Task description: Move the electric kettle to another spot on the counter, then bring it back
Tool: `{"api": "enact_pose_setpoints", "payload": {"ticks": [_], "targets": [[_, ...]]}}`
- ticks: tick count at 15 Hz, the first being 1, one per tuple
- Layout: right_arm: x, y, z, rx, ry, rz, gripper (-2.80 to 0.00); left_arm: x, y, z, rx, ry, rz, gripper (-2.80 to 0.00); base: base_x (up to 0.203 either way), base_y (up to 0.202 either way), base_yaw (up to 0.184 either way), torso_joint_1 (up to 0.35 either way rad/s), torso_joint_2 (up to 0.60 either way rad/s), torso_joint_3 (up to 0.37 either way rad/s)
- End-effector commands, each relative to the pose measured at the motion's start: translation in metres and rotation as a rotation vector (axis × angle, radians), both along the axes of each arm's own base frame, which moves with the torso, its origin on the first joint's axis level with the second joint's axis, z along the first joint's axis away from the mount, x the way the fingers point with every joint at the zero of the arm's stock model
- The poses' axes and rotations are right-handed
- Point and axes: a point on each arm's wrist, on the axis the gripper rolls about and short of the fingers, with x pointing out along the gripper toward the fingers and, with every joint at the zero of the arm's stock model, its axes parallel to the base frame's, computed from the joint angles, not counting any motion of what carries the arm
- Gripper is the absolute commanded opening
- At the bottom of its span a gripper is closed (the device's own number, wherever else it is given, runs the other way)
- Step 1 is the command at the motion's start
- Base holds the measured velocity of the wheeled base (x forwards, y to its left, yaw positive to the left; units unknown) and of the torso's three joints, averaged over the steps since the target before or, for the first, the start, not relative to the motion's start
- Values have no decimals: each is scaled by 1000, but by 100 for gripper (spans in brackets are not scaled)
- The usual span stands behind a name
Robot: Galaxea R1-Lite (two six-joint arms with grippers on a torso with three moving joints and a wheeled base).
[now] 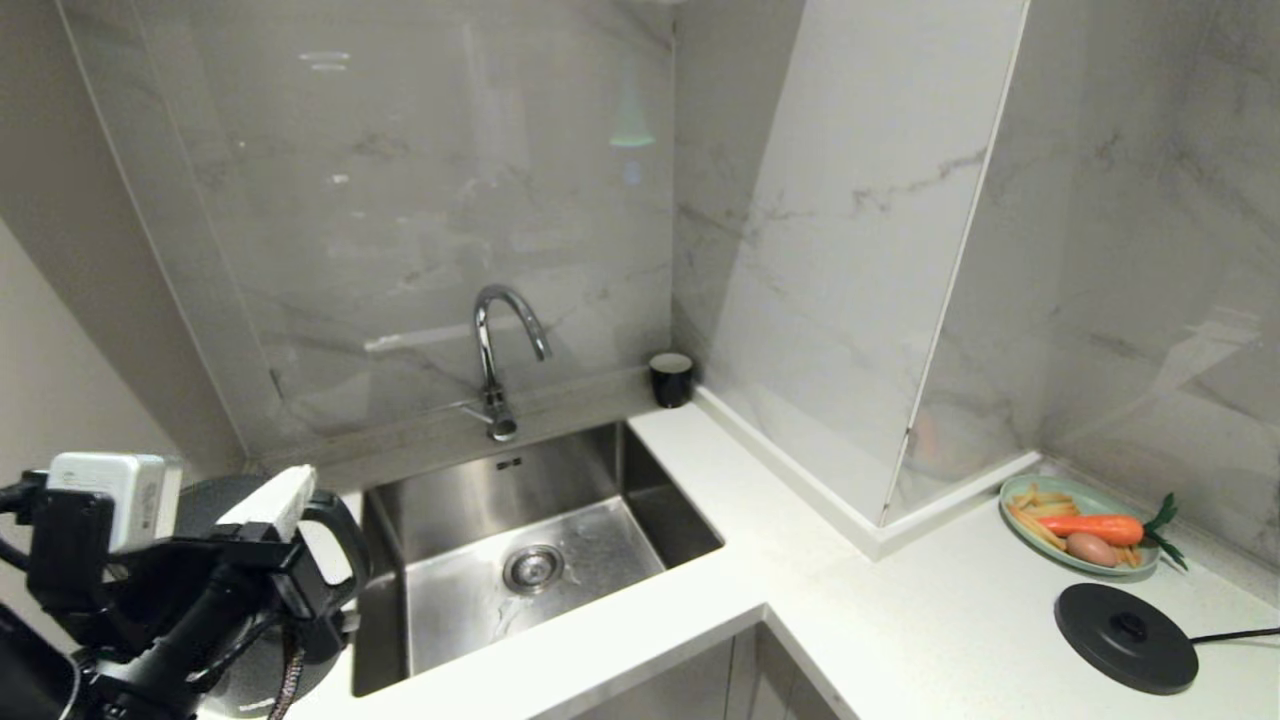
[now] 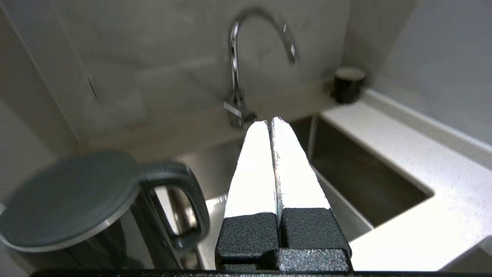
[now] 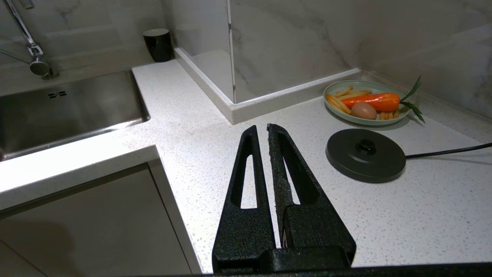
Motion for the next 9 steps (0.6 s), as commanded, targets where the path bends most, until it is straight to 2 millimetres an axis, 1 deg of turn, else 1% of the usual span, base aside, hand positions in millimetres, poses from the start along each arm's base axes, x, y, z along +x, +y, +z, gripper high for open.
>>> {"api": "enact_pose_setpoints", "payload": {"ticks": [1, 4, 6, 8, 9], "targets": [[0, 0, 0, -1, 0, 1, -280, -28, 12, 26, -6, -148, 13, -280, 0, 0, 0, 0, 0, 0], [0, 0, 0, 0, 0, 1, -280, -47, 29, 38, 32, -169, 136, -280, 0, 0, 0, 0, 0, 0], [0, 0, 0, 0, 0, 1, -280, -65, 45, 54, 37, -204, 228, -280, 0, 0, 0, 0, 0, 0], [0, 0, 0, 0, 0, 1, -280, -96, 59, 70, 46, -225, 307, -280, 0, 0, 0, 0, 0, 0], [0, 0, 0, 0, 0, 1, -280, -113, 65, 75, 58, -209, 343, -280, 0, 0, 0, 0, 0, 0]]}}
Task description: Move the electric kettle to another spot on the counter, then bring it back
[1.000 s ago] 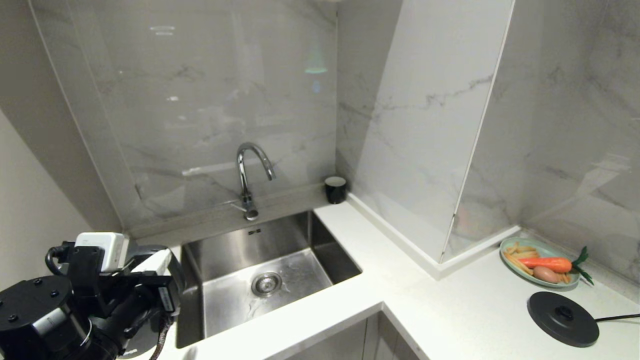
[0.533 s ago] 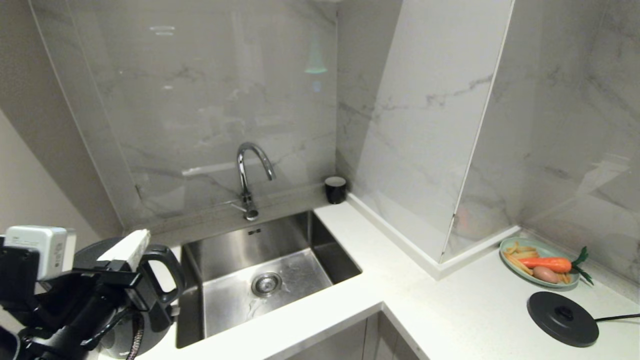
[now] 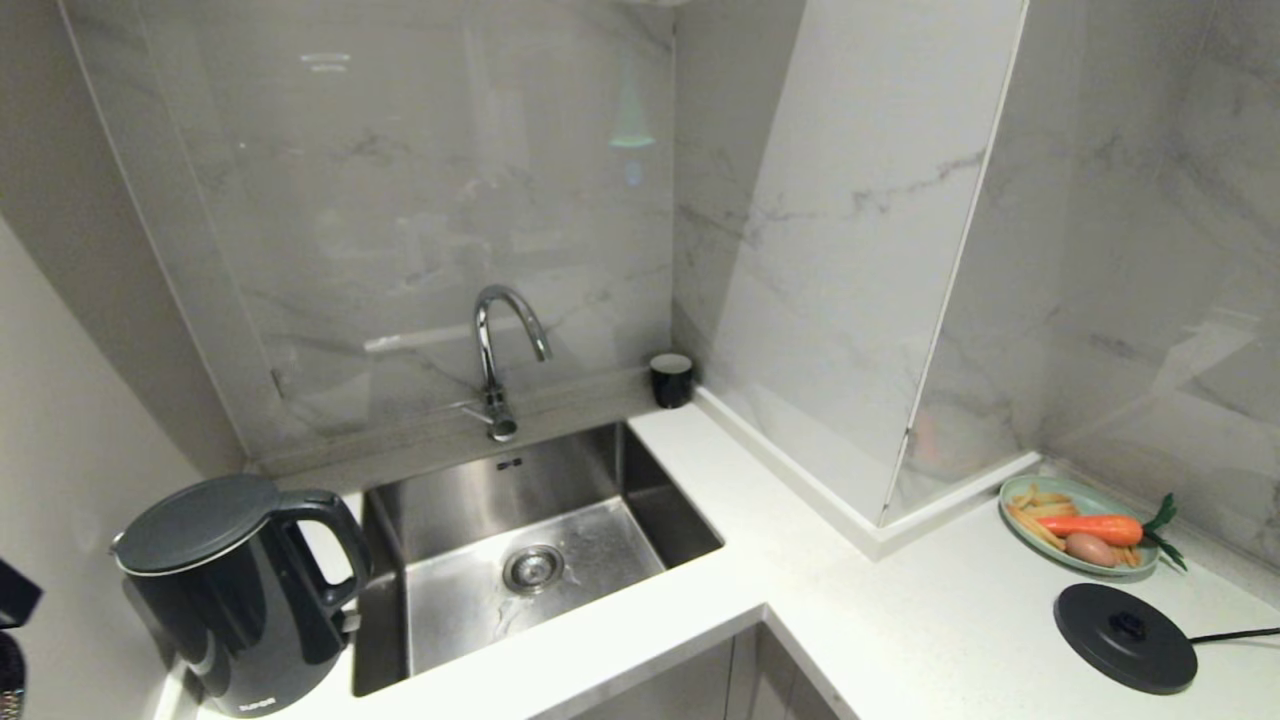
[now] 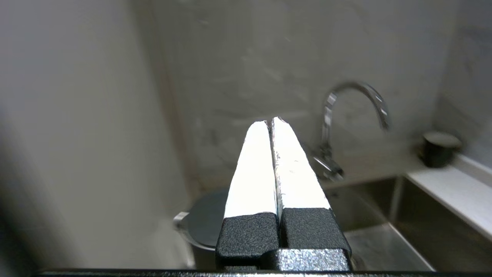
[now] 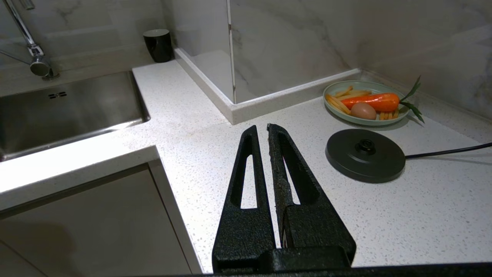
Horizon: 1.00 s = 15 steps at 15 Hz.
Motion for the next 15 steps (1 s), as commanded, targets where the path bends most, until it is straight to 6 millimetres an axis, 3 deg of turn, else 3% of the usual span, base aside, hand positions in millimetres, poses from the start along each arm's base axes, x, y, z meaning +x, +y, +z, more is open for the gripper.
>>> {"api": "enact_pose_setpoints", "payload": {"ticks": [1, 4, 7, 12, 15], "targets": [[0, 0, 0, -1, 0, 0, -280, -59, 19, 11, -4, -24, 96, -280, 0, 0, 0, 0, 0, 0], [0, 0, 0, -1, 0, 0, -280, -96, 21, 6, 12, 1, 245, -280, 0, 0, 0, 0, 0, 0], [0, 0, 0, -1, 0, 0, -280, -105, 19, -13, 36, 5, 229, -280, 0, 0, 0, 0, 0, 0], [0, 0, 0, -1, 0, 0, -280, -113, 14, -81, 98, 100, -28, -280, 0, 0, 0, 0, 0, 0], [0, 0, 0, -1, 0, 0, -280, -102, 13, -117, 91, 218, -105, -280, 0, 0, 0, 0, 0, 0]]}}
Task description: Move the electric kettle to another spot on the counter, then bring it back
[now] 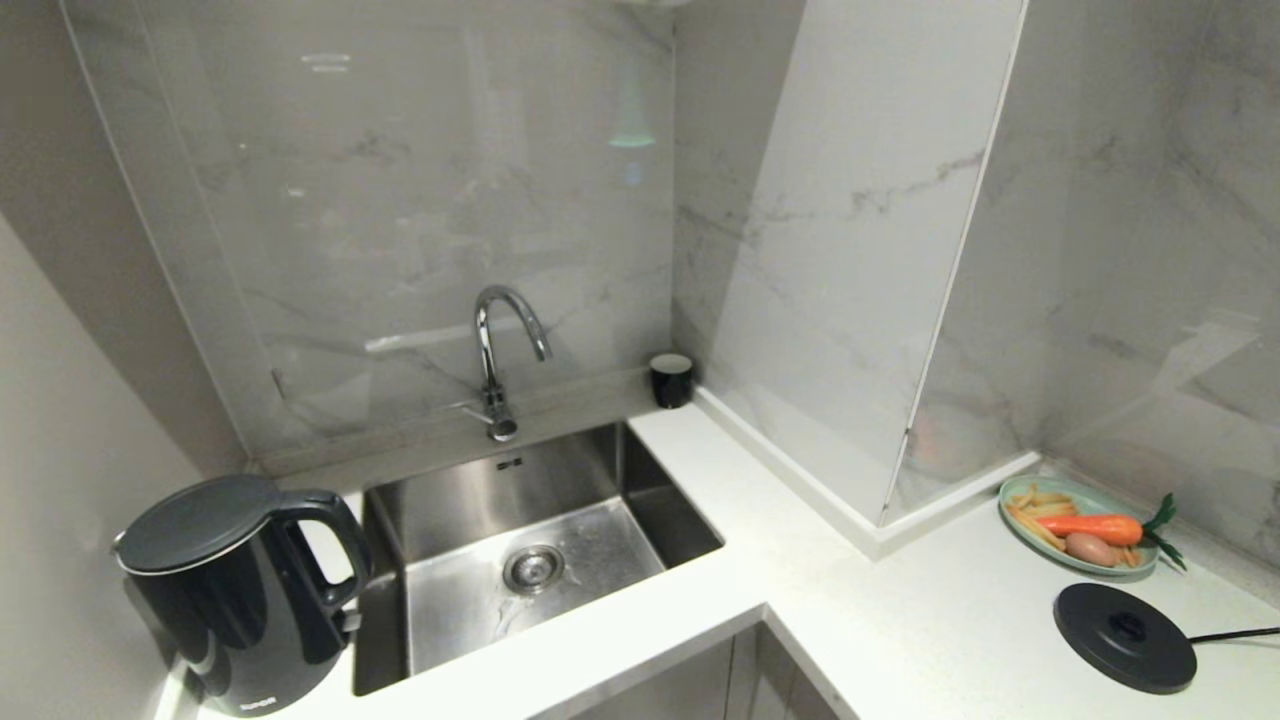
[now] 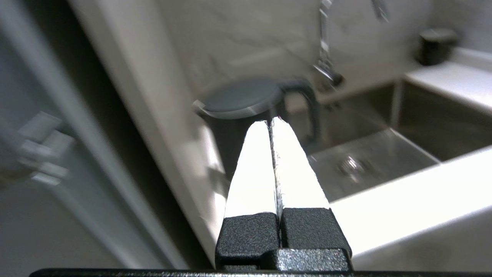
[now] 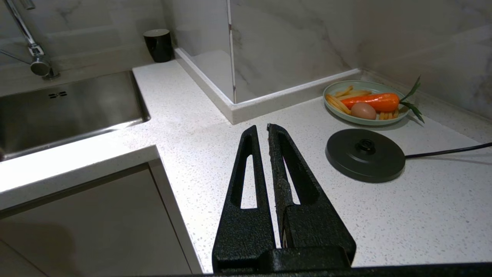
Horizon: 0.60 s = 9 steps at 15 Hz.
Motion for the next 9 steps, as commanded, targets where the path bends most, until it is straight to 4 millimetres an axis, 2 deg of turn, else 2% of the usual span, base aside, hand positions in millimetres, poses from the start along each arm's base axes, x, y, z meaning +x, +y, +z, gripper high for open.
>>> {"api": "enact_pose_setpoints", "payload": {"ticks": [1, 3, 4, 9], "targets": [[0, 0, 0, 0, 0, 0, -280, 3, -1, -19, -29, 18, -55, -280, 0, 0, 0, 0, 0, 0], [0, 0, 0, 0, 1, 0, -280, 5, -3, -25, -105, 33, -149, -280, 0, 0, 0, 0, 0, 0], [0, 0, 0, 0, 0, 0, -280, 7, -3, -31, -110, 61, -160, -280, 0, 0, 0, 0, 0, 0], [0, 0, 0, 0, 0, 0, -280, 7, -3, -32, -166, 58, -168, -280, 0, 0, 0, 0, 0, 0]]}}
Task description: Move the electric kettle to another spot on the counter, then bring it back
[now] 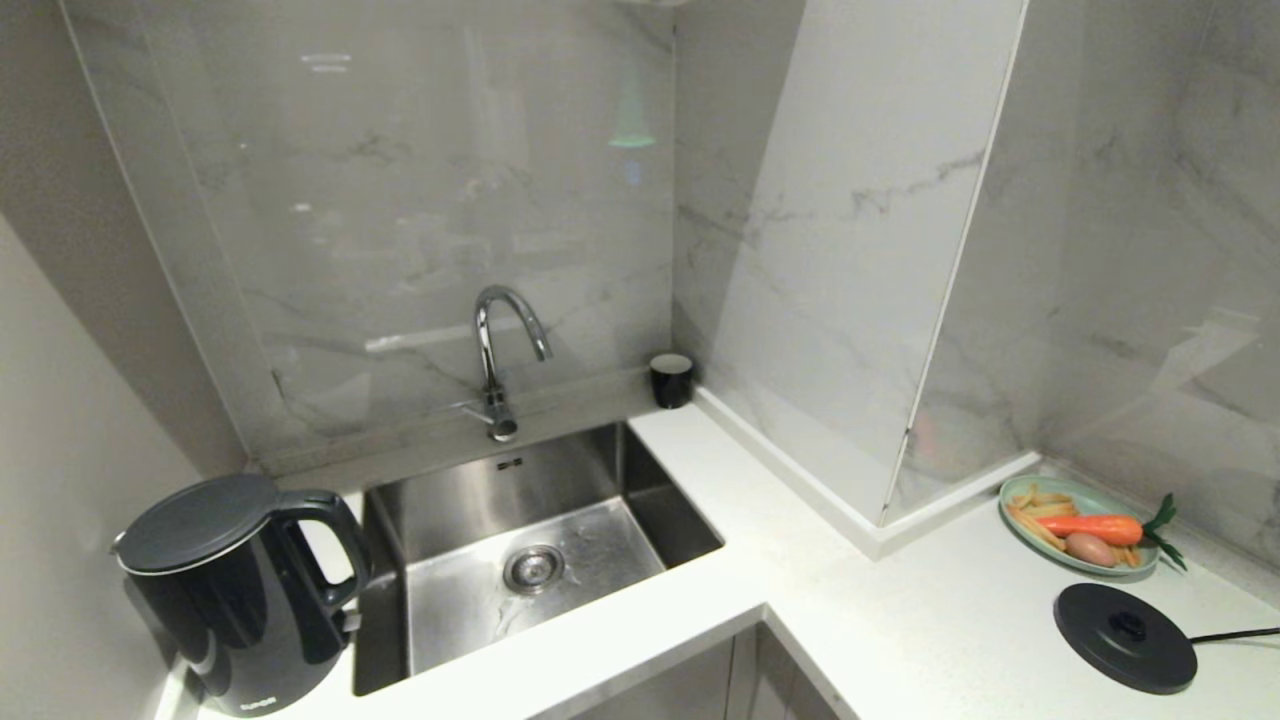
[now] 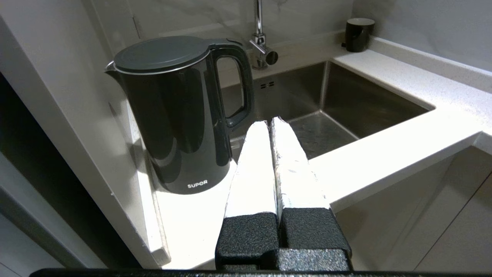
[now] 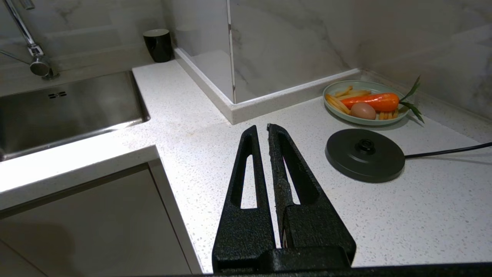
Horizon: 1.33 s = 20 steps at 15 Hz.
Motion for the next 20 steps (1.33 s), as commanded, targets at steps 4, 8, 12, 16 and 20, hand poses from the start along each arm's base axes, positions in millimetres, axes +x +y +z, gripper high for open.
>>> {"api": "enact_pose_setpoints", "payload": {"ticks": [4, 8, 12, 16, 20], "targets": [[0, 0, 0, 0, 0, 0, -280, 0, 0, 0, -14, 2, 2, -280, 0, 0, 0, 0, 0, 0], [0, 0, 0, 0, 0, 0, -280, 0, 0, 0, -14, 2, 2, -280, 0, 0, 0, 0, 0, 0], [0, 0, 0, 0, 1, 0, -280, 0, 0, 0, -14, 2, 2, -280, 0, 0, 0, 0, 0, 0], [0, 0, 0, 0, 0, 0, -280, 0, 0, 0, -14, 2, 2, -280, 0, 0, 0, 0, 0, 0], [0, 0, 0, 0, 1, 0, -280, 0, 0, 0, -14, 2, 2, -280, 0, 0, 0, 0, 0, 0]]}}
